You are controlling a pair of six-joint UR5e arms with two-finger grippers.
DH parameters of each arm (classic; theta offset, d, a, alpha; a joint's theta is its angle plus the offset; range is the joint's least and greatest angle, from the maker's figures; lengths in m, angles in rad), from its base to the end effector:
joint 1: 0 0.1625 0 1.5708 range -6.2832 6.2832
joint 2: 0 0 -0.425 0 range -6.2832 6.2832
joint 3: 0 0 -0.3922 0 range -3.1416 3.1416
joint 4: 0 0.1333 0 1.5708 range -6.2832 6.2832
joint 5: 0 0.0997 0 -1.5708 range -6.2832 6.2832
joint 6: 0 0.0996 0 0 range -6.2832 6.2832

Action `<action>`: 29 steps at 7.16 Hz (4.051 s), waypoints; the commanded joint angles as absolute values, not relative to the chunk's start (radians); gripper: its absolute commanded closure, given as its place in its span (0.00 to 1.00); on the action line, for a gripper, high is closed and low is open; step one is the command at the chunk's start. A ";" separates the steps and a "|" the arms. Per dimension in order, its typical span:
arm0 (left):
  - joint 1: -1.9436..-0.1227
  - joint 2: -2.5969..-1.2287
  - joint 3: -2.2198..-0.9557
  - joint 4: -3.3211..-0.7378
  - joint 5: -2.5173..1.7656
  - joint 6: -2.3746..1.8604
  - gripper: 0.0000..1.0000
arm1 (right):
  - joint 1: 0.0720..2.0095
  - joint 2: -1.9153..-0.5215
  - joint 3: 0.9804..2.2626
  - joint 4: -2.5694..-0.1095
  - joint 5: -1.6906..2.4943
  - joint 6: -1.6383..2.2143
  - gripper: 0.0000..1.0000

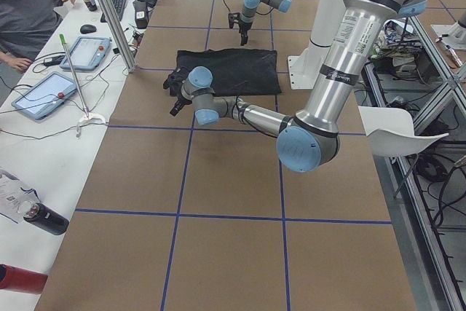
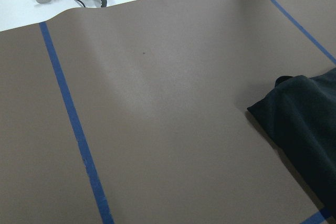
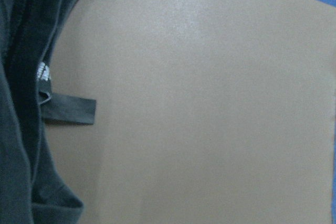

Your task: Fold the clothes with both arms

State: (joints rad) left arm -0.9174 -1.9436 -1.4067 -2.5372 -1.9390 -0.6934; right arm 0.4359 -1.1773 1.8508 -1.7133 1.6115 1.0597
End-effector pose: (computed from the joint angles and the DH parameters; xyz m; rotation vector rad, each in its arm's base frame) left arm 0.3254 -0.5854 0.4209 0.7047 0.9773 0.1812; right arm -0.4947 -0.3730 0.3457 0.2068 -0.4908 -0.0842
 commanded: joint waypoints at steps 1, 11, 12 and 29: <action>-0.917 -1.945 -1.408 -2.537 -1.939 -0.693 0.00 | 0.480 -1.128 1.842 -1.718 1.621 1.057 0.00; -0.905 -1.945 -1.407 -2.537 -1.939 -0.695 0.00 | 0.601 -0.764 1.269 -1.574 1.647 1.056 0.00; -0.905 -1.944 -1.405 -2.537 -1.939 -0.695 0.00 | 0.623 -0.772 1.269 -1.581 1.660 1.013 0.00; -0.444 -1.942 -1.770 -2.326 -1.655 -1.306 0.00 | 0.557 -1.256 2.101 -1.583 1.705 1.242 0.00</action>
State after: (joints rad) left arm -0.5320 -1.9570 -1.7332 -2.3301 -1.6973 -1.2293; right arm 0.6205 -1.2241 2.0456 -1.5845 1.7566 1.1906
